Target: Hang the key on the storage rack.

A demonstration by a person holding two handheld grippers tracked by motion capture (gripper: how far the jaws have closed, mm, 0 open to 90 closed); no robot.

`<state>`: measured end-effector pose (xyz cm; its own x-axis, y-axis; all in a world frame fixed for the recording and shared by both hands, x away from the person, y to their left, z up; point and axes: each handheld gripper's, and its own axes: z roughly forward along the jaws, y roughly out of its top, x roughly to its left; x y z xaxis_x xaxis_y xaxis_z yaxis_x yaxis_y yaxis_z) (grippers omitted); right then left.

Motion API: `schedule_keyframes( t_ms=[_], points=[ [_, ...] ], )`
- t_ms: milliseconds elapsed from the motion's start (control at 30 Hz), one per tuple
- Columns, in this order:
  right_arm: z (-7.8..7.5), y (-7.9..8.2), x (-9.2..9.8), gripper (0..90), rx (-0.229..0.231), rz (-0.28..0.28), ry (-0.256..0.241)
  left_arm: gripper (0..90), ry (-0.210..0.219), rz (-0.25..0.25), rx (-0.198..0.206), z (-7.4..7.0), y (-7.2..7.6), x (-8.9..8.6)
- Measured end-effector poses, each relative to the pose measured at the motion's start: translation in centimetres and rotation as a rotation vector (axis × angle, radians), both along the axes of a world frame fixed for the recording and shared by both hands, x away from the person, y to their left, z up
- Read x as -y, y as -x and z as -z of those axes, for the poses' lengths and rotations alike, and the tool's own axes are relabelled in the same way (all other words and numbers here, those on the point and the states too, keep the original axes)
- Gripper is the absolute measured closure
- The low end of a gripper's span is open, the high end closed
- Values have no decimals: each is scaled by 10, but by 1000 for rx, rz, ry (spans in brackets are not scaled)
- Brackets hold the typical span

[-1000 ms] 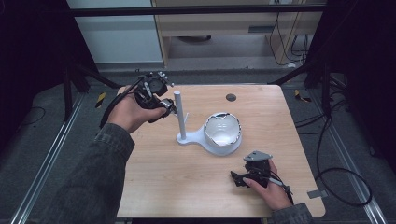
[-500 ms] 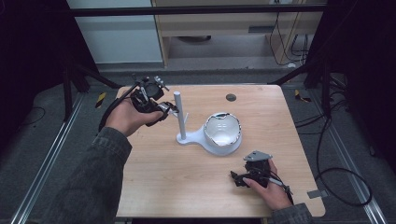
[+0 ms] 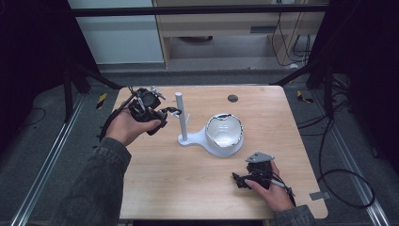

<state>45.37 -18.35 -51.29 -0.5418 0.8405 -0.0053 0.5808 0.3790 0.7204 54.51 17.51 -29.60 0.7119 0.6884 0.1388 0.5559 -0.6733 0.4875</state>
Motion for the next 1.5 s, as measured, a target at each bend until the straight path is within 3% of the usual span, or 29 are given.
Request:
schedule_keyframes(
  t_ms=[333, 800, 1100, 1500],
  points=[
    [0, 0, 0, 6, 0, 0, -1, 486, 74, -14, -8, 32, 0, -10],
    [0, 0, 0, 6, 0, -1, -2, 485, 121, -13, 28, 54, 2, -13],
    [0, 0, 0, 6, 1, -1, -1, 485, 180, -5, 34, 74, 3, -11],
    [0, 0, 0, 6, 1, -1, -1, 485, 220, -13, 49, 86, 2, -6]
  ],
)
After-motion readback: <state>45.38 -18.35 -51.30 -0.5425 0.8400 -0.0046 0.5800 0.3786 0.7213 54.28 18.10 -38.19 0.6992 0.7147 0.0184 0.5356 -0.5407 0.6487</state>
